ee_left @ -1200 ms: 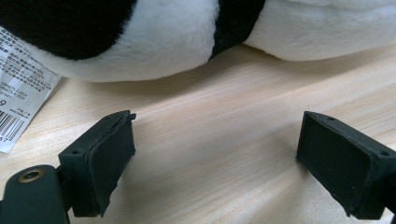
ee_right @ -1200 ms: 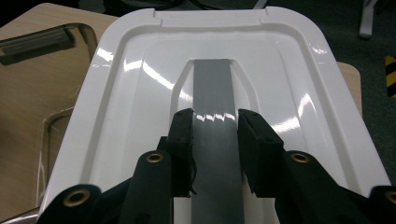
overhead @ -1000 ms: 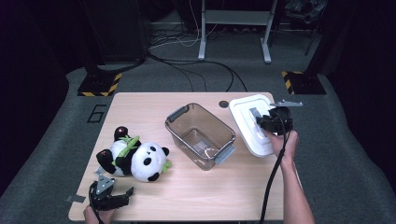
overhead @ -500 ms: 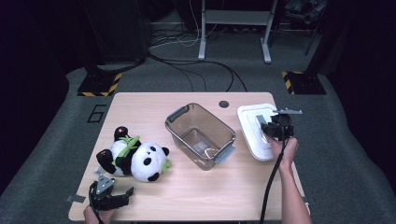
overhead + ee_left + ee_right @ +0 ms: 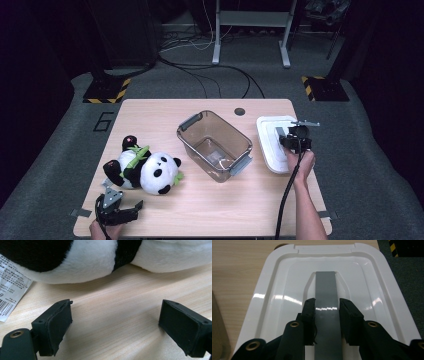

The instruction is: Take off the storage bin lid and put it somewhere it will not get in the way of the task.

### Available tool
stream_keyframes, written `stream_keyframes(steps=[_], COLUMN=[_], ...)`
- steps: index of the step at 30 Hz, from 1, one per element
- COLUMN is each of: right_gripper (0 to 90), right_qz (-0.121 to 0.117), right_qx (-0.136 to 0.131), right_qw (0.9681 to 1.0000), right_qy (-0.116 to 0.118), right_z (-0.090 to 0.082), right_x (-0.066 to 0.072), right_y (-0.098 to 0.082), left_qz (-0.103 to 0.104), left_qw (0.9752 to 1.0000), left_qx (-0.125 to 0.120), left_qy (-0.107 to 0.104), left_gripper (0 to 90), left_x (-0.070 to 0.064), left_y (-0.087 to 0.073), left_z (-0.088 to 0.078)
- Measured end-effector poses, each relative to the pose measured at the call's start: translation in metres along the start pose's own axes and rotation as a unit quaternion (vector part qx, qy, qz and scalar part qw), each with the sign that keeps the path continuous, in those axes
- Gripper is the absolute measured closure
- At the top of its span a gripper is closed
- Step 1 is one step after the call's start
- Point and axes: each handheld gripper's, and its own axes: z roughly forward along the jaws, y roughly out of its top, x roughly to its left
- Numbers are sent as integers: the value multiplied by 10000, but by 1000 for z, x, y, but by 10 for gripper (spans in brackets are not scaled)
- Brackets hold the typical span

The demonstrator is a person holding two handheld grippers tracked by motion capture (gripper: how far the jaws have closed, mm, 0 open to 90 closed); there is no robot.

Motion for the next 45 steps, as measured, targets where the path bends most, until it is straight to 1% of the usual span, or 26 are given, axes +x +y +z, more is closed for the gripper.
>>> stream_keyframes(steps=[1,3,8,12,15,17,19,26,28,29,30,33,35,37,39,40,42,45], right_gripper=[669,668,668,668,668,668,668,668,668,667,667,666,652,560,466,406,306,198], right_qz=[-13,51,89,162,293,243,269,345,310,336,294,335,307,332,285,272,226,167], right_qx=[-2,1,24,37,82,98,106,269,303,322,332,343,355,296,276,269,266,249], right_qw=[10000,10000,9997,9994,9991,9991,9989,9982,9982,9980,9980,9980,9981,9984,9986,9987,9991,9995], right_qy=[-15,-65,-217,-301,-285,-334,-370,-414,-418,-428,-444,-411,-386,-342,-354,-327,-248,-94], right_z=[1,4,13,20,26,28,30,41,43,44,46,48,47,45,42,40,36,28], right_x=[0,1,3,1,0,-1,0,-1,-2,-1,-1,-3,-3,-4,-4,-4,-5,-6], right_y=[-1,-2,-8,-14,-17,-19,-20,-29,-31,-32,-33,-34,-34,-34,-33,-32,-32,-31], left_qz=[0,0,2,7,4,2,0,-1,-2,-3,-1,-1,-2,-2,3,0,1,2], left_qw=[10000,10000,10000,10000,10000,10000,10000,10000,10000,10000,10000,10000,10000,10000,10000,10000,10000,10000], left_qx=[-1,-2,-2,4,1,0,-2,-2,-3,-3,-1,-2,-3,-2,0,0,0,0], left_qy=[1,0,1,0,0,0,1,-1,1,1,0,1,1,0,0,0,0,0], left_gripper=[108,108,109,108,108,109,109,109,109,108,108,109,108,108,108,109,109,108], left_x=[0,0,0,0,0,0,0,0,0,0,0,0,0,0,0,0,0,0], left_y=[0,0,0,0,0,0,0,0,0,0,0,0,0,0,0,0,0,0], left_z=[0,0,0,0,0,0,0,0,0,0,0,0,0,0,0,0,0,0])
